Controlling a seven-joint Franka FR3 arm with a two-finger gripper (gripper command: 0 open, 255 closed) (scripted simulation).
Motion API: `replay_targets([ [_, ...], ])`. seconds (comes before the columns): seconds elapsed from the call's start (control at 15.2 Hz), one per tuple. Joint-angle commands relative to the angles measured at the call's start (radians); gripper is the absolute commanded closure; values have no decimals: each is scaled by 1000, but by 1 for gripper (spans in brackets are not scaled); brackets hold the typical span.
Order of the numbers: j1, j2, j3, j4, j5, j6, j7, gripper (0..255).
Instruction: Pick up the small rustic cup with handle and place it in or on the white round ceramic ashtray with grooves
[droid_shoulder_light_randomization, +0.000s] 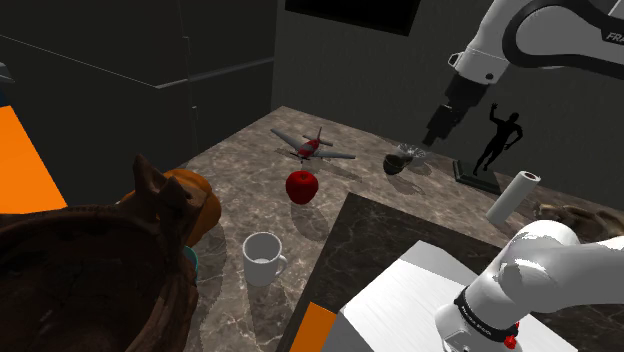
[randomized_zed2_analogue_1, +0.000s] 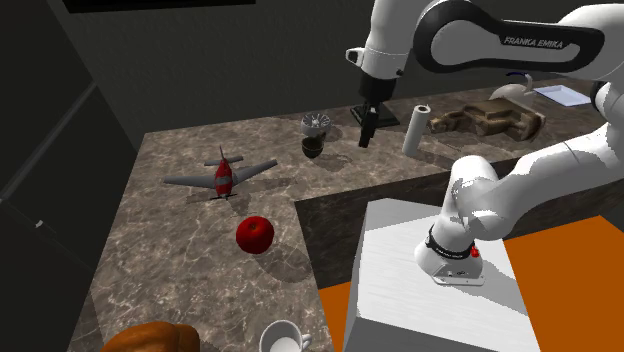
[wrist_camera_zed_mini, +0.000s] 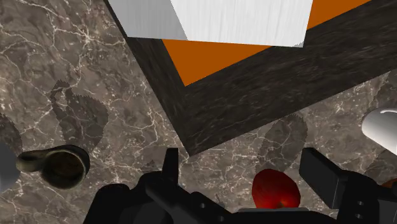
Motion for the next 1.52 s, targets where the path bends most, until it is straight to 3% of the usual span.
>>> replay_targets([
  [0.0,0,0,0,0,0,0,0,0],
  [0.73,-47,214,-98,-120,-135,360,-110,0],
  [1.45,-89,568,-198,-70,-223,708,-197,0],
])
